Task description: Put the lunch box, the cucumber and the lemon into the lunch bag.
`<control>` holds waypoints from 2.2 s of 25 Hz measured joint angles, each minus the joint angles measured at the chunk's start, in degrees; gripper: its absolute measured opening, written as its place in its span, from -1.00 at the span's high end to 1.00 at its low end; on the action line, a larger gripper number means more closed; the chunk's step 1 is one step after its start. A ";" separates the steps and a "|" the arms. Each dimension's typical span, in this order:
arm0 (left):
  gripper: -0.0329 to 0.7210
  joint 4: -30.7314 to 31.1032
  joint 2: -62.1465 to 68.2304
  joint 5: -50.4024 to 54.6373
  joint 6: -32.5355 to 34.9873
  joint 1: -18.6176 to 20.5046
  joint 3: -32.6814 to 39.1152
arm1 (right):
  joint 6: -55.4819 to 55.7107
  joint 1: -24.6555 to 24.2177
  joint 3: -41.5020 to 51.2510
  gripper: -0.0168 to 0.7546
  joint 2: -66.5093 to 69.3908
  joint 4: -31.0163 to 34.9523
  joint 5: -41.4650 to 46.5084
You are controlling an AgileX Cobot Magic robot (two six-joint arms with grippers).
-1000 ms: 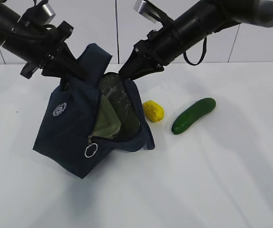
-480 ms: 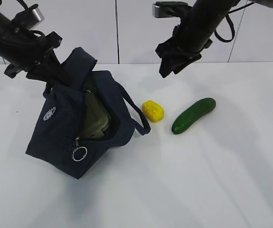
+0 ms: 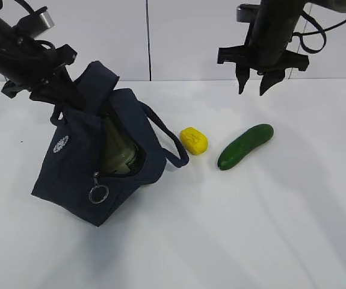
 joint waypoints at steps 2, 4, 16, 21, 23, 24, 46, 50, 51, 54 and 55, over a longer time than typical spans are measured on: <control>0.91 0.00 0.00 0.00 0.00 0.00 0.00 | 4.91 0.00 0.00 0.10 0.36 -0.15 0.00; 0.91 0.00 0.00 0.26 0.00 0.00 0.00 | 7.88 0.00 0.00 0.10 0.83 -0.15 0.11; 0.91 0.27 0.00 1.74 0.00 0.08 -0.02 | 18.97 0.00 -0.04 -0.59 3.29 -0.19 0.11; 0.91 0.41 0.00 2.09 0.00 0.08 -0.02 | 24.67 0.00 1.83 -0.63 3.79 0.03 0.11; 0.91 0.41 0.00 2.20 0.00 0.08 -0.12 | 26.83 0.00 3.45 -0.63 3.79 0.03 0.01; 0.91 0.41 0.00 2.20 0.00 0.08 -0.12 | 27.55 -0.10 4.14 -0.63 3.79 0.03 0.01; 0.91 0.45 0.00 2.31 0.21 0.08 -0.12 | 31.38 -2.53 5.85 -0.58 7.98 4.80 -0.32; 0.91 0.45 0.00 2.31 0.31 0.08 -0.12 | 31.38 -2.53 5.85 -0.58 8.71 5.10 -0.32; 0.91 0.45 0.00 2.31 0.31 0.08 -0.12 | 31.38 -2.53 5.85 -0.58 8.80 5.21 -0.57; 0.91 0.45 0.00 2.31 0.31 0.08 -0.12 | 31.38 -2.53 5.85 -0.58 8.80 5.21 -1.83; 0.91 0.45 0.00 2.31 0.31 0.08 -0.12 | 31.38 -2.53 5.85 -0.58 8.80 5.21 -2.35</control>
